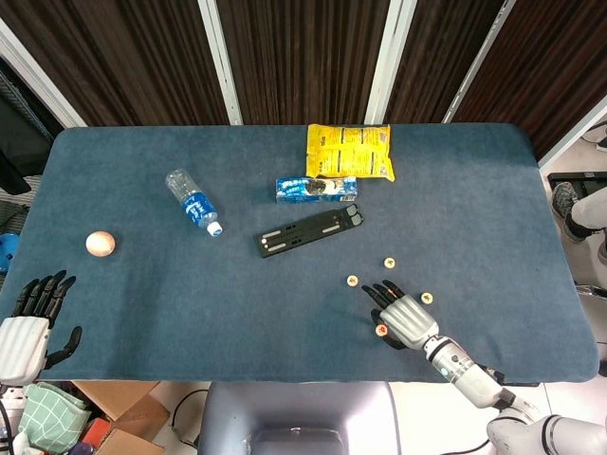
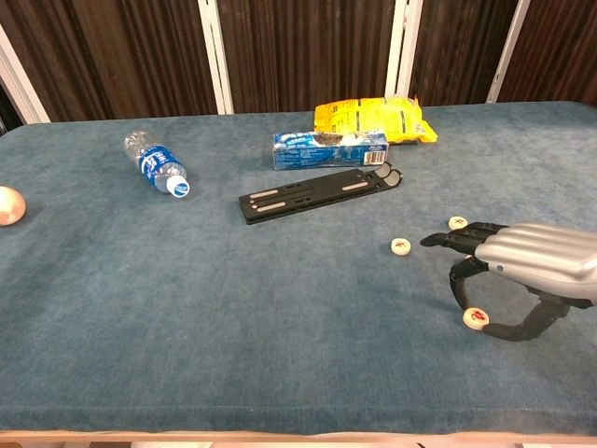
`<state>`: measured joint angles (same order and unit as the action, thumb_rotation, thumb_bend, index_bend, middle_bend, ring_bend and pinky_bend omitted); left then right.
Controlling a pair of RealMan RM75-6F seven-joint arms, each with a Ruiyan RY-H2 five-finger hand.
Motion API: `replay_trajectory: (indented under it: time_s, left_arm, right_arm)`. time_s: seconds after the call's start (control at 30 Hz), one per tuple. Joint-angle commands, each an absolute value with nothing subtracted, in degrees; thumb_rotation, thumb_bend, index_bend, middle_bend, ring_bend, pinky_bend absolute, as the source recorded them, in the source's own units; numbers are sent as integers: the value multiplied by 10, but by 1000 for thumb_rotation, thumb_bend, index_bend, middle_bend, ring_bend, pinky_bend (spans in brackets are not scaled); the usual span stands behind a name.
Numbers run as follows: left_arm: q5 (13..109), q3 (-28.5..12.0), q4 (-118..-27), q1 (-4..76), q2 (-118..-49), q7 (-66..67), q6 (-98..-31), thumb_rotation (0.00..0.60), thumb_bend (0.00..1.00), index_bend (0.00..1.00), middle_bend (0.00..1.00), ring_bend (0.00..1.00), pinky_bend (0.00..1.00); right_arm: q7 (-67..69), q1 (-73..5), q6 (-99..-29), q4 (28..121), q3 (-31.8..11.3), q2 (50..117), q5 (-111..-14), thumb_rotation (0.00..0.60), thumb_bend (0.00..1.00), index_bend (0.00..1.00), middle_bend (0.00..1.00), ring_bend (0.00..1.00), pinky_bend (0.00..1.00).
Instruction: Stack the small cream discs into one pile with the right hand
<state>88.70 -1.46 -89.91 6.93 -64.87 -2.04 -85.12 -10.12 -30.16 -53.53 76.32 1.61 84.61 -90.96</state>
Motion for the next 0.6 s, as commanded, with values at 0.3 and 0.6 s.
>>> replay_trajectory:
  time_s: [0.3, 0.6]
  left_arm:
    - [885, -15, -902, 69, -648, -21, -850, 600, 438, 0, 12, 0, 71]
    - [883, -15, -903, 69, -647, -21, -849, 600, 438, 0, 14, 0, 72]
  right_arm:
    - [-95, -304, -541, 762, 18, 847, -903, 600, 457, 637, 0, 0, 0]
    - [-75, -294, -600, 776, -22, 821, -879, 600, 457, 657, 0, 0, 0]
